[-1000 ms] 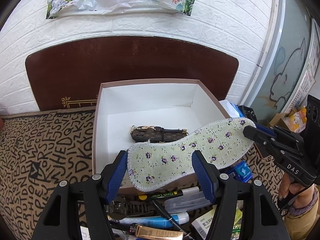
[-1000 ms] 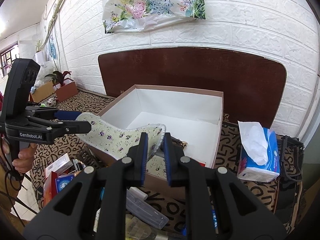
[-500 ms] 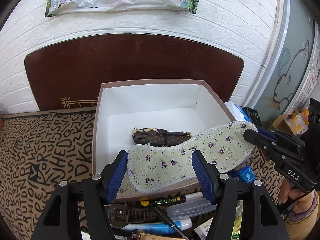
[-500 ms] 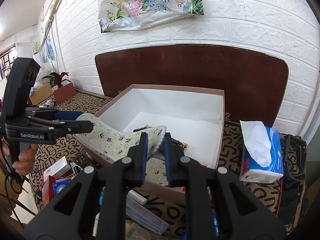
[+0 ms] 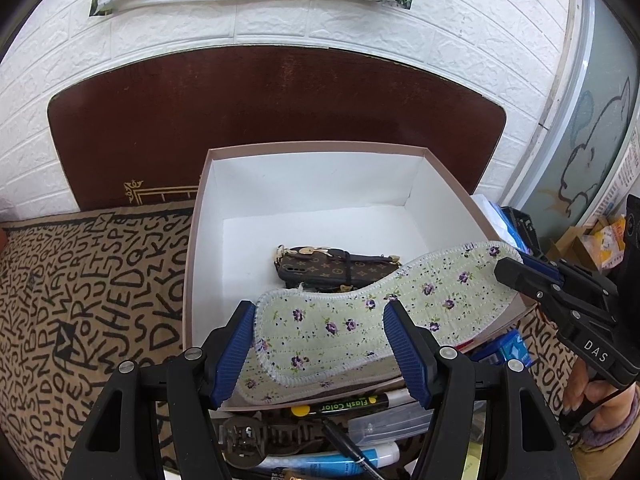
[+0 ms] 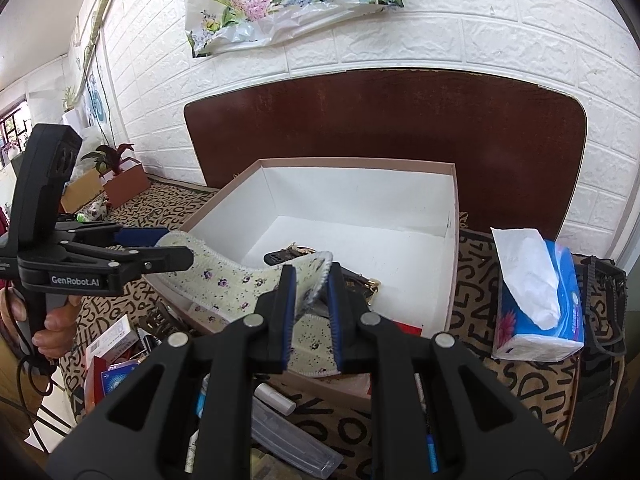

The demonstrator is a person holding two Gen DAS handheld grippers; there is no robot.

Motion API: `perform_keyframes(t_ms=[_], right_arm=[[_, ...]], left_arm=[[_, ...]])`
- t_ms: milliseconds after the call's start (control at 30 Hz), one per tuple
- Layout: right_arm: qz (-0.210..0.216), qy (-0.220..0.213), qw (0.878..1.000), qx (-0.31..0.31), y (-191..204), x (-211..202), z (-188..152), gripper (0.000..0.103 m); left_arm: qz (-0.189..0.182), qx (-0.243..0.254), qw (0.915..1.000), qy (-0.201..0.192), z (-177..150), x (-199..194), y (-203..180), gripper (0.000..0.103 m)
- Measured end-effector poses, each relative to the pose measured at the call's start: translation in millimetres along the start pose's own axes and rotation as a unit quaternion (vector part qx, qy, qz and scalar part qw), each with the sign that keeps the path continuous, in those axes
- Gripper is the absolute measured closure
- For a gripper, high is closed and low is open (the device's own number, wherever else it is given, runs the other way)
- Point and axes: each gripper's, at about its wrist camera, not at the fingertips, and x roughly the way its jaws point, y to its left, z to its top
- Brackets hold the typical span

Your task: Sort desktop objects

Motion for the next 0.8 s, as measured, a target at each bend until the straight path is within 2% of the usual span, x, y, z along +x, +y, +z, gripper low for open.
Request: perform_keyframes(t_ms=[800], right_arm=[[-0.025, 0.068, 0.997, -0.024, 1.6, 36.3, -15.9, 0.085]], left_arm=[[0.034, 0.009, 0.9991, 0.025, -3.4, 28.4, 4.6, 0.036]])
